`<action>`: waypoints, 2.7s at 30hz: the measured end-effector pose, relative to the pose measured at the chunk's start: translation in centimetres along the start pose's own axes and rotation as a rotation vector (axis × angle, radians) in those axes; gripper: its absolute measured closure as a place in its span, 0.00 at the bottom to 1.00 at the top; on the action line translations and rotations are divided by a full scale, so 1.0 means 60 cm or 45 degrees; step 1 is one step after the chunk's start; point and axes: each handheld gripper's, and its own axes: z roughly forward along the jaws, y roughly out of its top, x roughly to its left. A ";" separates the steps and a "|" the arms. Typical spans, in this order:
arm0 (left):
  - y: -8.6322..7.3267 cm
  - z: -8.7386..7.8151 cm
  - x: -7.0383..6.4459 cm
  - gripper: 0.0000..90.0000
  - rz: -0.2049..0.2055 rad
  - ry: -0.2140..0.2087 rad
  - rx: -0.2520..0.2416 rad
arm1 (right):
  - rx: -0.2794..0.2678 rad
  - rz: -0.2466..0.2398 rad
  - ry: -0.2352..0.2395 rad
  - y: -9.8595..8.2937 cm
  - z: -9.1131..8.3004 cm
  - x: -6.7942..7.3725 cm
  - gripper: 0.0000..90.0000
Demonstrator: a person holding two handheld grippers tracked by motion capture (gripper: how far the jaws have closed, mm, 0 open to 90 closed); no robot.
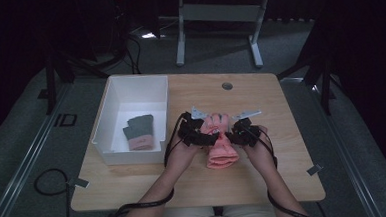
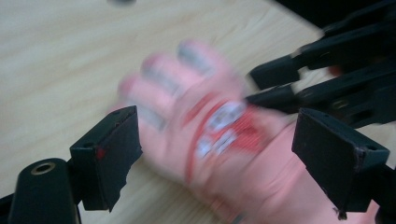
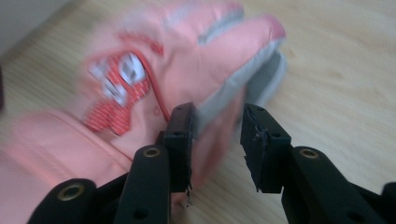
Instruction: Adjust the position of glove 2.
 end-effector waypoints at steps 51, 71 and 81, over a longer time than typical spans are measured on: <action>-0.030 0.108 0.066 0.79 -0.341 -0.365 0.210 | 0.016 0.189 0.353 -0.020 0.051 -0.045 0.75; 0.056 0.037 0.031 0.84 -0.215 -0.352 0.130 | -0.149 0.224 0.350 0.007 -0.024 -0.056 0.79; 0.095 -0.010 0.030 0.84 -0.167 -0.329 0.098 | -0.208 0.184 0.329 0.053 -0.070 -0.043 0.79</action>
